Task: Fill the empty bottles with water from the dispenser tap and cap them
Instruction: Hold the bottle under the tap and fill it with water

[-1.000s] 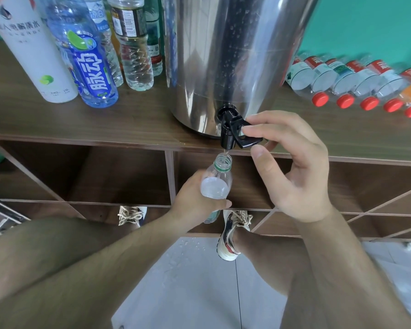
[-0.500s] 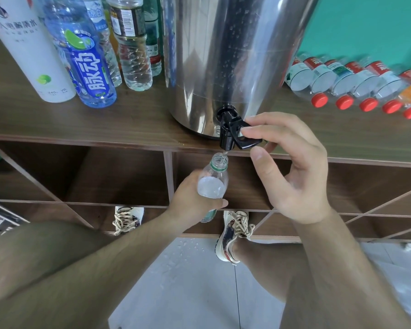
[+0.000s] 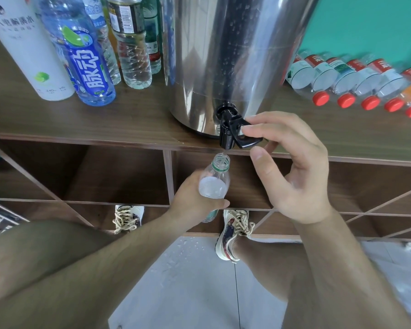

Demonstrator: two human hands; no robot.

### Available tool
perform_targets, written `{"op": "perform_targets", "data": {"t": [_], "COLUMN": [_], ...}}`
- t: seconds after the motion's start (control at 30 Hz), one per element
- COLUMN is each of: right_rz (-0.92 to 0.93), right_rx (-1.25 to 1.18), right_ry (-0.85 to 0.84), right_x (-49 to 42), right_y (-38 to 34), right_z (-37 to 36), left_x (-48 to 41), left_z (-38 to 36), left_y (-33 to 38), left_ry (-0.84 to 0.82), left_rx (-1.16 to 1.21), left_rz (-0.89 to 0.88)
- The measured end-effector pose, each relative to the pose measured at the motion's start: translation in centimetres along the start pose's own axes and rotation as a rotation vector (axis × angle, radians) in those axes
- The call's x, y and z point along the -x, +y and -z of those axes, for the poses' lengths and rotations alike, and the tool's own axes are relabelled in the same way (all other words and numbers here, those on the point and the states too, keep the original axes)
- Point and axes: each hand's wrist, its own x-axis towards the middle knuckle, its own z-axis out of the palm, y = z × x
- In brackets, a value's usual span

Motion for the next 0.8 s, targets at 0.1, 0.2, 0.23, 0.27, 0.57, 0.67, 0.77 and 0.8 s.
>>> {"op": "perform_targets", "data": {"t": [0.1, 0.2, 0.23, 0.27, 0.57, 0.67, 0.77, 0.8], "right_rz": [-0.002, 0.012, 0.014, 0.014, -0.006, -0.014, -0.025, -0.027], "right_rx": [-0.001, 0.015, 0.017, 0.018, 0.003, 0.001, -0.001, -0.004], "right_ry": [-0.006, -0.018, -0.015, -0.008, 0.010, 0.009, 0.011, 0.011], "right_x": [-0.14, -0.51, -0.62, -0.67, -0.06, 0.02, 0.18, 0.22], "right_y": [-0.05, -0.11, -0.14, -0.17, -0.32, -0.28, -0.28, -0.28], "right_z": [0.06, 0.41, 0.57, 0.66, 0.21, 0.18, 0.21, 0.22], "left_x": [-0.01, 0.06, 0.10, 0.13, 0.11, 0.17, 0.24, 0.26], "left_z": [0.05, 0.04, 0.02, 0.00, 0.29, 0.35, 0.33, 0.33], "left_y": [-0.02, -0.05, -0.05, -0.02, -0.05, 0.03, 0.04, 0.03], "left_ry": [0.002, 0.000, 0.001, 0.002, 0.007, 0.007, 0.011, 0.010], "left_rx": [0.014, 0.032, 0.036, 0.042, 0.025, 0.010, 0.010, 0.003], "left_rz": [-0.009, -0.012, -0.013, -0.016, -0.024, -0.021, -0.020, -0.019]}}
